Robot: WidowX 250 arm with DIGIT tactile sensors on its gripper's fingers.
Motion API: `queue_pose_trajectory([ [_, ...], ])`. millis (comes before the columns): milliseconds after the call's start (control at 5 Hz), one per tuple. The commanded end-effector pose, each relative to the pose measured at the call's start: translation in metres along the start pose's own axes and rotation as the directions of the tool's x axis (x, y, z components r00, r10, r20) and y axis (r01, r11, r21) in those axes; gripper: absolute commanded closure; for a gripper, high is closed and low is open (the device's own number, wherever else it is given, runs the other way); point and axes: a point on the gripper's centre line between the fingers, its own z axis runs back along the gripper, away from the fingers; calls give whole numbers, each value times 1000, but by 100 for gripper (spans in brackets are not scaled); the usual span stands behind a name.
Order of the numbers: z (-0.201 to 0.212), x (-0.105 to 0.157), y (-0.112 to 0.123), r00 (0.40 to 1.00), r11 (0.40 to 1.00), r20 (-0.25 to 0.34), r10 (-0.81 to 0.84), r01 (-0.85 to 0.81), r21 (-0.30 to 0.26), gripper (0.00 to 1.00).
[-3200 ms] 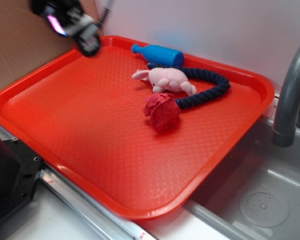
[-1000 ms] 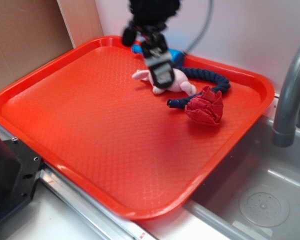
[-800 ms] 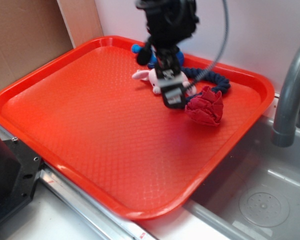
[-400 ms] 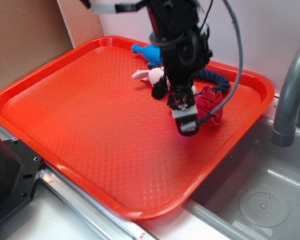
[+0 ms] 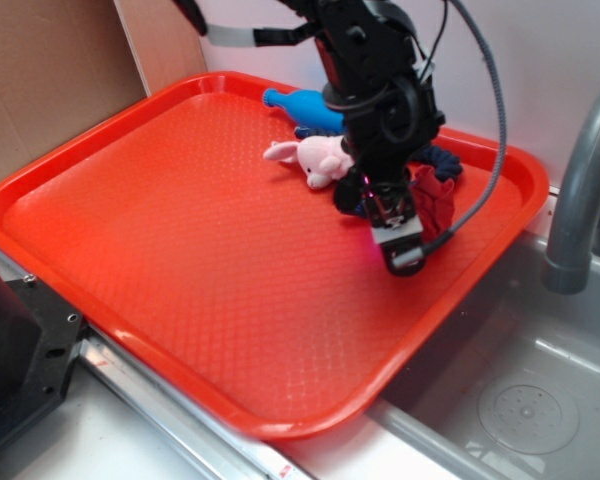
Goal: Grab the red paper.
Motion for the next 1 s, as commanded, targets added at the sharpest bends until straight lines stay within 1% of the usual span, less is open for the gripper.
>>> queue_pose_trajectory([
  [0,-7,9,5,999,998,12,46,-46,-44,100],
  [200,2,6,6,996,995,15,85,-84,-45,100],
  [400,25,0,9,989,989,51,140,-136,-63,100],
  [600,74,-24,10,978,978,42,206,-205,-30,100],
  [800,135,-67,9,912,911,-37,409,-405,81,100],
])
